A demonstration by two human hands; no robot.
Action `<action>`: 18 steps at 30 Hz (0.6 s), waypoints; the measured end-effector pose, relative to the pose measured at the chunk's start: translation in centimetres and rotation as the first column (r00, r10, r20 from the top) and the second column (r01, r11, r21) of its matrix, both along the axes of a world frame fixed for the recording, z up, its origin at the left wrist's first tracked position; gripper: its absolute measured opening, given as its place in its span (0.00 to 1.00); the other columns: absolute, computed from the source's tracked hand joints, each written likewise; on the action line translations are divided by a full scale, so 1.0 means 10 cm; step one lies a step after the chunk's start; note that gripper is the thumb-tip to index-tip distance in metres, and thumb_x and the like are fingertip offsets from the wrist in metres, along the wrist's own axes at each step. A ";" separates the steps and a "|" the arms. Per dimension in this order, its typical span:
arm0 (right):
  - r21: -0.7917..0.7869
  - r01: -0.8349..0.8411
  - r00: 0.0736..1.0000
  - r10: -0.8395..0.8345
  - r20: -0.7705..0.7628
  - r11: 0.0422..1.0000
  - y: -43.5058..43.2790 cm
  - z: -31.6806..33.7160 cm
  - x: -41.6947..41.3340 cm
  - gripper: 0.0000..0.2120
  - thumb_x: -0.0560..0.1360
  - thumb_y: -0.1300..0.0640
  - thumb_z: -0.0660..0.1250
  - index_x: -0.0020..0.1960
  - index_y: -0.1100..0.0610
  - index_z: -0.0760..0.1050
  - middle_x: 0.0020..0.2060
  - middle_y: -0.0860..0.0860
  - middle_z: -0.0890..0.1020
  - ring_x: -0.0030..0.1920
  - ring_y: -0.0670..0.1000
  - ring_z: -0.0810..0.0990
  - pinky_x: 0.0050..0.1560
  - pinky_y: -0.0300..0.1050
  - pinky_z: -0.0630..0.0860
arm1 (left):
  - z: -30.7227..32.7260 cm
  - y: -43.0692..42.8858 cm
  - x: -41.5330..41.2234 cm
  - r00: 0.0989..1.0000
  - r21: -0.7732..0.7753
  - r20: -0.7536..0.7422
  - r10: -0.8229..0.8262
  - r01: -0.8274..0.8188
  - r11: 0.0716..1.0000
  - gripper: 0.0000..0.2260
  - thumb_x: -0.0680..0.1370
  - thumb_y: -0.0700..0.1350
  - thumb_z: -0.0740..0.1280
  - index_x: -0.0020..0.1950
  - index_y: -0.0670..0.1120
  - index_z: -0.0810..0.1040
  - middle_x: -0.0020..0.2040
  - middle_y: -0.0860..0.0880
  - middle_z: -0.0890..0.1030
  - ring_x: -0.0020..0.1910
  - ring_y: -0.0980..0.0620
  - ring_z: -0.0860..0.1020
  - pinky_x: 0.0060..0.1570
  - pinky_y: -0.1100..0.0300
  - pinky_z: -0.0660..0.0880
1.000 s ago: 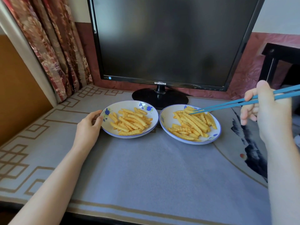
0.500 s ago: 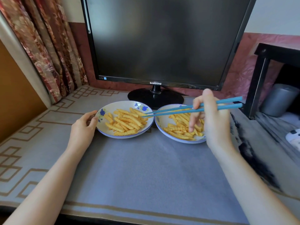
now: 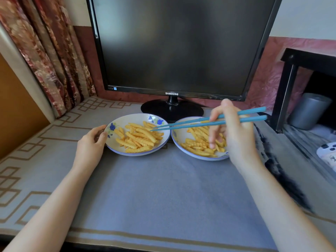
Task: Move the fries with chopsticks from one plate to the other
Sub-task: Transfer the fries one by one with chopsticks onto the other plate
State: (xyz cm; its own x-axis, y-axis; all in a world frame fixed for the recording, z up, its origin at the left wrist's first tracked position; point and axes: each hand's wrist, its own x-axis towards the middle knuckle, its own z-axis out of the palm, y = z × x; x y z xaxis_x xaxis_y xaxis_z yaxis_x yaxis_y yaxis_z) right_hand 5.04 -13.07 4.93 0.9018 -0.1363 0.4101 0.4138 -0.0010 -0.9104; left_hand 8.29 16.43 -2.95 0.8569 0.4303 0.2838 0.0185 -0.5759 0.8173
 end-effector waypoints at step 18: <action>-0.191 0.176 0.984 -0.170 0.047 0.966 -0.43 0.05 0.15 0.19 0.83 0.54 0.54 0.36 0.60 0.70 0.19 0.60 0.72 0.16 0.52 0.67 0.20 0.33 0.61 | 0.01 -0.01 0.00 1.000 -0.004 -0.006 0.003 -0.003 1.000 0.14 0.80 0.44 0.59 0.64 0.45 0.76 0.59 0.46 0.79 0.52 0.56 0.71 0.51 0.62 0.64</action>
